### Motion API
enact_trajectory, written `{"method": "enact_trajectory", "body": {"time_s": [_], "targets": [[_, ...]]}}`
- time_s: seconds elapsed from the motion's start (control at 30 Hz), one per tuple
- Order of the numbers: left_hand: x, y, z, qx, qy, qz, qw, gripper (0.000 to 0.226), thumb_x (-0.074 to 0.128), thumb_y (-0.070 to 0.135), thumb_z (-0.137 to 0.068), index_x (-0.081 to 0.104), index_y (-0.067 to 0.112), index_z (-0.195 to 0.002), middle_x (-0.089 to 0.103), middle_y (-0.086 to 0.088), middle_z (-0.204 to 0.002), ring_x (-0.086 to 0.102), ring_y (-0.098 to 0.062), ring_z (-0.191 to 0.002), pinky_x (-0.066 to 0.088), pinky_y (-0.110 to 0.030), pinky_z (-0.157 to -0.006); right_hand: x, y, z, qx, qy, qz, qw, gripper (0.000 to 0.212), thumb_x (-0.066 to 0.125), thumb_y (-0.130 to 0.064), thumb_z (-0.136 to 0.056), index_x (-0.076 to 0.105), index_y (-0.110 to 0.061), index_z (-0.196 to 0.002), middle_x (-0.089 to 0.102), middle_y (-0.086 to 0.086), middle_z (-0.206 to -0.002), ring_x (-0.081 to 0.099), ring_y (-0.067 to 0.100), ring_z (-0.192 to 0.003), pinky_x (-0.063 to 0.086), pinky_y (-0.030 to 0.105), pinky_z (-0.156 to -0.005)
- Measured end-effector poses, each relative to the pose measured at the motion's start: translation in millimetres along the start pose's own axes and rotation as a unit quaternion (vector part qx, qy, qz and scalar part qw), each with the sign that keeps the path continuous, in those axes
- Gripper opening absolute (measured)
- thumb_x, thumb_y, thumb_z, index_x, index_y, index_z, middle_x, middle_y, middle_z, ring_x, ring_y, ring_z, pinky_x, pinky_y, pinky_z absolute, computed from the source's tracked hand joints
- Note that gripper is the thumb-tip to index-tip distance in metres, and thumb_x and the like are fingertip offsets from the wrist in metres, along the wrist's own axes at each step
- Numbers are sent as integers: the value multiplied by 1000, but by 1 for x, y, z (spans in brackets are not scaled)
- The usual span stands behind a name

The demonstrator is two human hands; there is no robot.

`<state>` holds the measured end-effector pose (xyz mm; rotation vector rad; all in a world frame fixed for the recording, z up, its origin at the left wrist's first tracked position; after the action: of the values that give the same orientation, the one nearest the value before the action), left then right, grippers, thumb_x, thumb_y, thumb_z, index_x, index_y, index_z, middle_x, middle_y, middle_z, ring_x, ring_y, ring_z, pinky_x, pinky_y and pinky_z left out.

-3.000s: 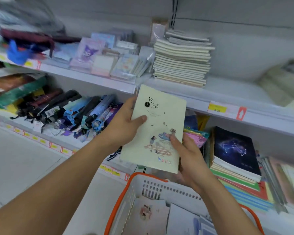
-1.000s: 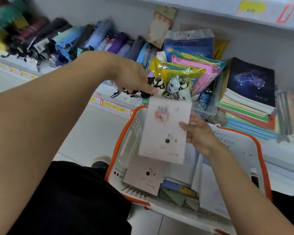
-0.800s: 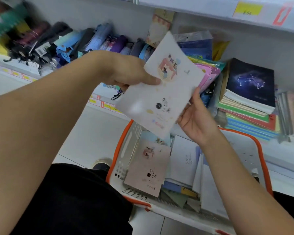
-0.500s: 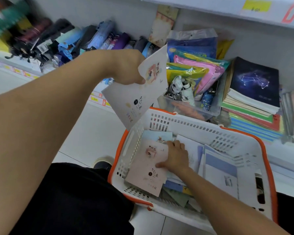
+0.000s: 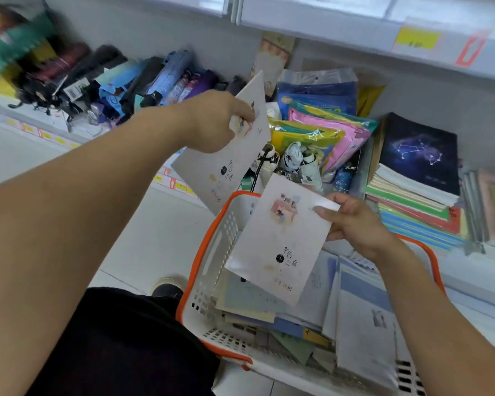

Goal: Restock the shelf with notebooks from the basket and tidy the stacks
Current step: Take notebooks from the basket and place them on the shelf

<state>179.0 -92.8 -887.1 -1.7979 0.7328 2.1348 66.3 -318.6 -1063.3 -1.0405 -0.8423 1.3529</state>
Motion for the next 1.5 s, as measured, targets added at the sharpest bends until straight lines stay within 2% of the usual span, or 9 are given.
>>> {"method": "enact_trajectory", "body": {"time_s": [0.2,0.37,0.53,0.67,0.73,0.93,1.2,1.33,1.5], "targets": [[-12,13,1,-14,37,289,956,29,45,30,-102,70,23,-116,64,15,-120,56,-6,-115,35,0,-77,-23,-112,7,-113,47,-134,983,16,53,-15,-101,63,-17,-113,77,7,-92,73,20,-74,60,35,-60],[-19,32,7,15,-1,503,864,39,70,21,-87,57,26,-123,72,3,-110,71,-19,-96,59,-36,-78,-12,-188,6,-201,93,-113,969,16,51,-14,-103,64,-20,-110,75,2,-91,69,20,-75,55,35,-57],[-53,19,9,29,115,592,797,76,65,3,-89,25,37,-143,61,25,-115,69,-7,-91,59,-31,-69,-5,-227,22,-217,205,-1,955,47,67,-33,-94,46,-17,-132,67,0,-106,68,4,-90,55,22,-72],[-75,4,14,28,206,643,737,69,62,-1,-90,28,35,-138,67,32,-74,71,-3,-74,59,-31,-62,45,-219,44,-128,30,-38,991,35,60,-38,-97,56,-19,-126,75,5,-104,74,23,-85,61,37,-63],[-84,6,18,37,223,667,710,67,64,0,-89,34,37,-135,72,22,-87,73,-12,-83,60,-36,-65,67,-229,64,-135,-41,-82,987,24,53,-29,-102,56,-21,-125,76,13,-98,71,29,-65,56,31,-45],[-109,16,12,52,212,762,609,58,55,48,-93,28,42,-144,61,-2,-128,67,-27,-108,56,-47,-85,40,-308,76,-250,29,-176,952,15,47,-14,-105,55,-12,-117,75,9,-82,61,21,-42,39,20,-31],[-96,6,11,9,204,746,633,48,42,49,-96,45,24,-137,69,-3,-117,71,-24,-97,56,-41,-78,-39,-451,-22,-191,61,-271,941,14,42,-5,-105,48,6,-112,58,22,-102,68,22,-50,50,18,-38],[-93,4,10,5,198,741,642,44,40,48,-97,46,24,-134,68,-4,-117,71,-25,-97,56,-40,-77,-58,-436,-36,-216,162,-173,947,23,52,5,-99,51,10,-121,58,23,-127,71,28,-81,61,26,-59],[-81,-1,11,-22,178,713,678,37,43,46,-98,52,23,-126,69,-4,-115,71,-27,-97,57,-45,-80,-31,-382,-3,-347,199,-50,915,46,55,-6,-100,44,-4,-144,63,11,-116,71,25,-91,62,29,-65]]}}
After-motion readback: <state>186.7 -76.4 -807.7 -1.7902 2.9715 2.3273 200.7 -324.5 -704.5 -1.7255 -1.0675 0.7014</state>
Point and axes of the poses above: each hand's wrist, its own z-axis away from the middle knuckle, its own x-axis out of the palm, y = z × x, the point moved 9 cm from there along -z, towards the middle knuckle
